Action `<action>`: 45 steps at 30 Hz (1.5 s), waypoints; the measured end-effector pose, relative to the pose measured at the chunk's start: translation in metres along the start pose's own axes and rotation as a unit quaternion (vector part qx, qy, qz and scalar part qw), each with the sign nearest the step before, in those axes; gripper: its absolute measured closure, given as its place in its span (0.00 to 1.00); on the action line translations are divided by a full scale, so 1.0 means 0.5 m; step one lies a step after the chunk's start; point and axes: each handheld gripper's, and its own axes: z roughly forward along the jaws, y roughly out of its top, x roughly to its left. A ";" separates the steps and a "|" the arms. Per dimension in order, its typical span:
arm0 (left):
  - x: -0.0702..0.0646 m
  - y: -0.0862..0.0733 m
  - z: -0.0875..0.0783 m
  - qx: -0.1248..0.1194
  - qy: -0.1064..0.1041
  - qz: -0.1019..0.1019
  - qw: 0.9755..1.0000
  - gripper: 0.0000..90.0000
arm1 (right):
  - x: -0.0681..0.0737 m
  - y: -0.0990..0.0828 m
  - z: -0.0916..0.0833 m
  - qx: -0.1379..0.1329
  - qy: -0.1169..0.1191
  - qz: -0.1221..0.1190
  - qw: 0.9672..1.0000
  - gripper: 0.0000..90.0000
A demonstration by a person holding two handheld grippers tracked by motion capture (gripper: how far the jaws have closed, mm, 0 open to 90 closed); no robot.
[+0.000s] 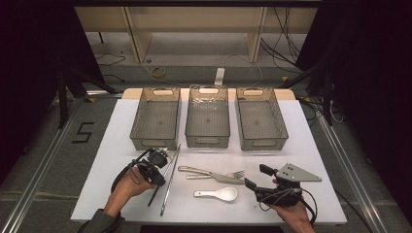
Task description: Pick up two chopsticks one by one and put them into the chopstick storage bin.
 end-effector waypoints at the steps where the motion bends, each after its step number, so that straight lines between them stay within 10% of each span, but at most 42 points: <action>1: 0.002 -0.001 0.000 0.003 -0.001 0.001 1.000 0.86 | 0.000 0.000 0.000 0.000 0.000 0.000 1.000 0.29; 14: 0.019 -0.014 -0.003 0.008 -0.014 -0.019 1.000 0.93 | 0.000 0.000 0.000 0.003 0.002 -0.001 1.000 0.29; 45: 0.010 -0.020 -0.047 -0.029 0.005 0.032 0.999 0.94 | 0.001 0.000 0.002 0.004 0.004 -0.002 1.000 0.30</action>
